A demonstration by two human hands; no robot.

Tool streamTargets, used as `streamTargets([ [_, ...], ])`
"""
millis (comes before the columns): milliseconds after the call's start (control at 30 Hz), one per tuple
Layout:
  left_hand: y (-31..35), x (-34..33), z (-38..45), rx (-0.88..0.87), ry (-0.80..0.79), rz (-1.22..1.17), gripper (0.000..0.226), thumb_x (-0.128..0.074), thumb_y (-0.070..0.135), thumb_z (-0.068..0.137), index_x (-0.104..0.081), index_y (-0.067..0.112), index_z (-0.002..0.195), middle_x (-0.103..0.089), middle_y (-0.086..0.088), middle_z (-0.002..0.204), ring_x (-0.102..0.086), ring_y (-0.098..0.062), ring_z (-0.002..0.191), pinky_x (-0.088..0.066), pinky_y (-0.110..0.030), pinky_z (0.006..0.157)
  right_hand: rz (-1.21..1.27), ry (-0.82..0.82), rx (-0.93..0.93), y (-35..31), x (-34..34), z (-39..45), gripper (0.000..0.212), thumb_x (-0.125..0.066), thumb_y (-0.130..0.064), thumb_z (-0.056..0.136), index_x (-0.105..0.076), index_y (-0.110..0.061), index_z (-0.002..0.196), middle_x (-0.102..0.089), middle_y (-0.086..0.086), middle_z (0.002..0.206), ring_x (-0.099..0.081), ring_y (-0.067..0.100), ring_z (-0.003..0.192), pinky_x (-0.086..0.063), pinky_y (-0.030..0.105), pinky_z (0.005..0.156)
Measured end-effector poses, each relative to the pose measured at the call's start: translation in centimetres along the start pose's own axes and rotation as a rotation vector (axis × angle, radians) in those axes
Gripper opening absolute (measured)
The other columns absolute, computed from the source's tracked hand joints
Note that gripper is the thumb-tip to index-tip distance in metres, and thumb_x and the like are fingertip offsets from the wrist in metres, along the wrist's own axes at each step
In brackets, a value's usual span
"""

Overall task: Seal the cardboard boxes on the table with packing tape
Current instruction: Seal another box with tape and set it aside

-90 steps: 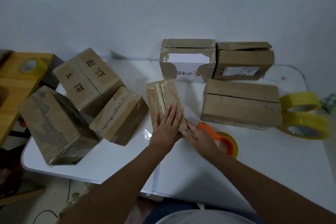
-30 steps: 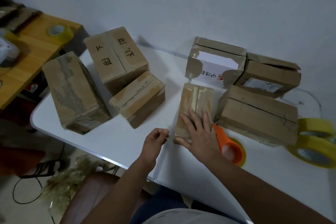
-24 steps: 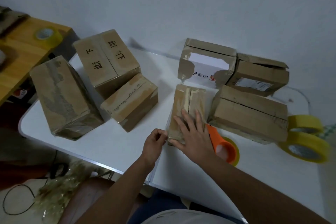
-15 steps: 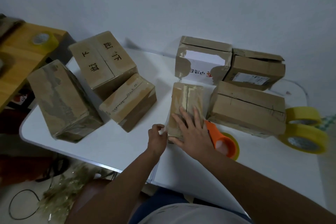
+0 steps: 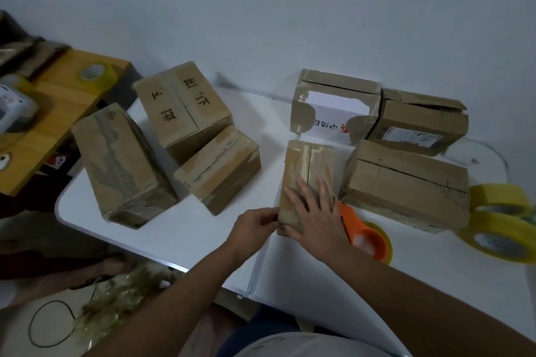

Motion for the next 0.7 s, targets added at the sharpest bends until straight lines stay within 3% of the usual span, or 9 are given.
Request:
streamTargets([
  [67, -0.2, 0.4, -0.1, -0.069, -0.05, 0.009, 0.03, -0.069, 0.015, 0.092, -0.07, 0.021, 0.121, -0.072, 0.013, 0.112, -0.065, 0.008, 0.098, -0.048, -0.007, 0.083, -0.001, 0.01, 0.012, 0.0, 0.1, 0.0, 0.087, -0.029, -0.079, 0.082, 0.001, -0.039, 0.153, 0.013, -0.004, 0.163, 0.018, 0.038, 0.146, -0.019, 0.063, 0.113],
  [133, -0.5, 0.3, 0.0, -0.11, -0.024, 0.042, 0.025, -0.07, 0.015, 0.092, -0.067, 0.018, 0.117, -0.072, 0.01, 0.112, -0.067, 0.001, 0.101, -0.054, -0.02, 0.09, -0.005, 0.03, 0.024, 0.0, 0.2, -0.2, 0.091, -0.044, -0.076, 0.082, -0.006, -0.036, 0.154, 0.005, -0.001, 0.164, 0.011, 0.04, 0.147, -0.023, 0.064, 0.111],
  [200, -1.0, 0.1, 0.2, -0.138, 0.025, 0.084, 0.021, -0.07, 0.015, 0.092, -0.065, 0.019, 0.112, -0.072, 0.009, 0.11, -0.069, -0.003, 0.097, -0.056, -0.027, 0.089, -0.023, 0.023, 0.029, 0.0, 0.1, -0.2, 0.093, -0.048, -0.073, 0.082, -0.004, -0.036, 0.154, 0.007, -0.001, 0.164, 0.012, 0.04, 0.147, -0.024, 0.063, 0.111],
  [367, -1.4, 0.9, 0.8, -0.274, 0.015, 0.381, 0.035, -0.064, 0.039, 0.093, -0.06, 0.027, 0.125, -0.064, 0.01, 0.126, -0.062, 0.005, 0.1, -0.052, -0.02, 0.088, -0.014, 0.019, 0.038, 0.2, 0.4, -0.3, 0.092, -0.048, -0.071, 0.083, 0.0, -0.037, 0.154, 0.012, -0.002, 0.163, 0.016, 0.038, 0.147, -0.023, 0.062, 0.112],
  [400, -1.5, 1.8, 1.0, -0.331, 0.065, 0.472, 0.04, -0.061, 0.045, 0.093, -0.06, 0.025, 0.128, -0.062, 0.008, 0.13, -0.06, 0.0, 0.108, -0.05, -0.023, 0.093, 0.002, 0.014, 0.042, 0.2, 0.4, -0.3, 0.092, -0.049, -0.071, 0.083, -0.001, -0.037, 0.154, 0.012, -0.003, 0.163, 0.016, 0.038, 0.147, -0.022, 0.062, 0.113],
  [467, -1.9, 4.2, 1.7, -0.389, 0.279, 0.641, 0.039, -0.06, 0.04, 0.095, -0.063, 0.018, 0.126, -0.059, -0.002, 0.136, -0.054, -0.022, 0.126, -0.044, -0.042, 0.105, 0.022, 0.004, 0.045, 0.3, 0.5, -0.1, 0.092, -0.05, -0.07, 0.083, 0.0, -0.038, 0.154, 0.012, -0.005, 0.163, 0.016, 0.037, 0.147, -0.021, 0.063, 0.113],
  [533, -2.5, 6.5, 2.1, -0.277, 0.46, 0.815, 0.031, -0.062, 0.028, 0.096, -0.064, 0.015, 0.124, -0.047, -0.009, 0.149, -0.033, -0.039, 0.142, -0.027, -0.06, 0.113, 0.026, 0.0, 0.045, 0.4, 0.7, 0.0, 0.092, -0.049, -0.071, 0.082, 0.0, -0.039, 0.153, 0.011, -0.007, 0.163, 0.016, 0.036, 0.147, -0.022, 0.061, 0.113],
  [600, -2.9, 7.2, 2.6, -0.13, 0.45, 0.921, 0.033, -0.058, 0.025, 0.098, -0.059, 0.02, 0.13, -0.026, -0.006, 0.161, -0.008, -0.046, 0.148, -0.008, -0.065, 0.116, 0.033, 0.0, 0.054, 0.6, 0.8, 0.3, 0.093, -0.05, -0.07, 0.081, 0.0, -0.04, 0.153, 0.011, -0.008, 0.162, 0.016, 0.035, 0.147, -0.021, 0.059, 0.115],
  [700, -2.0, 6.4, 3.5, -0.106, 0.341, 0.996, 0.051, -0.057, 0.026, 0.096, -0.043, 0.031, 0.145, -0.011, 0.0, 0.165, -0.003, -0.043, 0.148, -0.012, -0.064, 0.116, 0.081, -0.018, 0.076, 1.2, 1.1, 1.1, 0.093, -0.056, -0.068, 0.08, -0.002, -0.042, 0.152, 0.013, -0.012, 0.161, 0.019, 0.031, 0.147, -0.016, 0.06, 0.116],
])
Point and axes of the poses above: each hand's wrist, its own z-axis towards the middle knuckle, its own x-axis out of the back of the hand, y = z × x, the point moved 3 cm from there along z, towards the middle knuckle
